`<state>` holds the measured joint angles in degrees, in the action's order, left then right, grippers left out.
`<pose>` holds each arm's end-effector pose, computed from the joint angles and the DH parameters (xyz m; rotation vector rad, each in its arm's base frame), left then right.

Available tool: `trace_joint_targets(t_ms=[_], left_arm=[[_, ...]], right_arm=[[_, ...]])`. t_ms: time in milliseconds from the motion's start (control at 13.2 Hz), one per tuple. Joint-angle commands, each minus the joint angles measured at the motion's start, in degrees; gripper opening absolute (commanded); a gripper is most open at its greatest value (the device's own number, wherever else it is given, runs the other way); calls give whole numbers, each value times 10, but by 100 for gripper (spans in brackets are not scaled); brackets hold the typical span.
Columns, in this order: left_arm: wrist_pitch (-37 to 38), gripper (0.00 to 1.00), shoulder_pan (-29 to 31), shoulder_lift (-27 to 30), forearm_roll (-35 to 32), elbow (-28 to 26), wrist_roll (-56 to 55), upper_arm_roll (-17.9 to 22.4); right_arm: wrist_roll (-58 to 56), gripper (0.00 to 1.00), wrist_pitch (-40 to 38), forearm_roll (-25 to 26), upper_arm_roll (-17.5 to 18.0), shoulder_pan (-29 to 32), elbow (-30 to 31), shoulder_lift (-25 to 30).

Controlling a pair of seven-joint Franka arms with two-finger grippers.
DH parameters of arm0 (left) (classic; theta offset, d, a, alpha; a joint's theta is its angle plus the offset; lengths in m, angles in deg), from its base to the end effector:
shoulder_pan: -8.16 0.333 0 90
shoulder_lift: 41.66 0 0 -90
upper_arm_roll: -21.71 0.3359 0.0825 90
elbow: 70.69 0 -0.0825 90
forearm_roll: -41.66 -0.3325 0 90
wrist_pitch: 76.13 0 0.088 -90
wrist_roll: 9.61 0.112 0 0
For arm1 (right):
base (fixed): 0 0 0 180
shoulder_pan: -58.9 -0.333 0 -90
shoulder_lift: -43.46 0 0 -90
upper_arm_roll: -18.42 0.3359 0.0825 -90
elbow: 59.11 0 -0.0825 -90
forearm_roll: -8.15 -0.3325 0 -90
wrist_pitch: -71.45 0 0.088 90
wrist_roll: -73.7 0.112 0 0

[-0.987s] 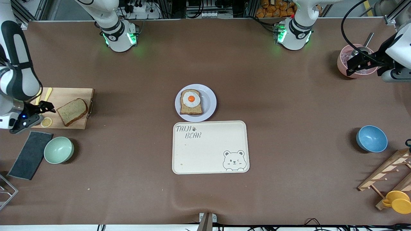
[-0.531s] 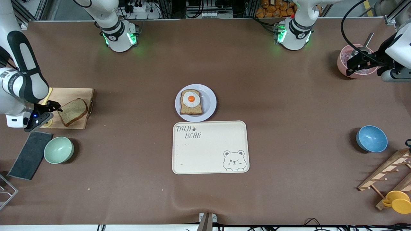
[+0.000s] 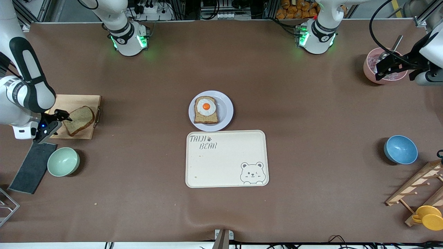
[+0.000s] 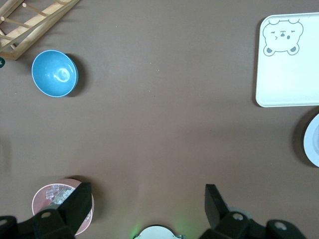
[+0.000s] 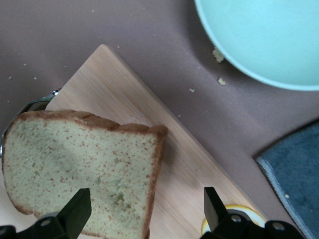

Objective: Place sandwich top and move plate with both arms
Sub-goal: 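Close the right gripper on the bread slice edge and lift it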

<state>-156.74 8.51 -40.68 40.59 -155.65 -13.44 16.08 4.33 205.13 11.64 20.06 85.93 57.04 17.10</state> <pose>0.4782 -0.0424 0.6702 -3.1153 0.0354 0.0890 0.5057 -0.2422 0.2597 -2.7948 -1.1999 0.1897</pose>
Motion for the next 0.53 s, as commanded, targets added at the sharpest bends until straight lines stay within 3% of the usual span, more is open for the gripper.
trace_joint_targets(t_ms=[0,76,152,228,379,455], left_arm=[[15,100,4,8,-7,3,-8,-3],[14,100,4,9,-7,3,-8,-3],[14,100,4,8,-7,3,-9,-3],[14,100,4,7,-7,3,-9,-3],[14,100,4,7,-7,2,-3,1],[15,100,5,7,-7,2,-4,4]], right_arm=[[-25,100,-3,-18,4,8,-7,-15],[-26,100,-4,-18,4,9,-7,-18],[-31,92,-4,-18,4,9,-7,-19],[-32,55,-4,-18,4,11,-7,-23],[-32,0,-5,-46,3,12,-7,-29],[-32,0,-9,-52,3,13,-7,-29]])
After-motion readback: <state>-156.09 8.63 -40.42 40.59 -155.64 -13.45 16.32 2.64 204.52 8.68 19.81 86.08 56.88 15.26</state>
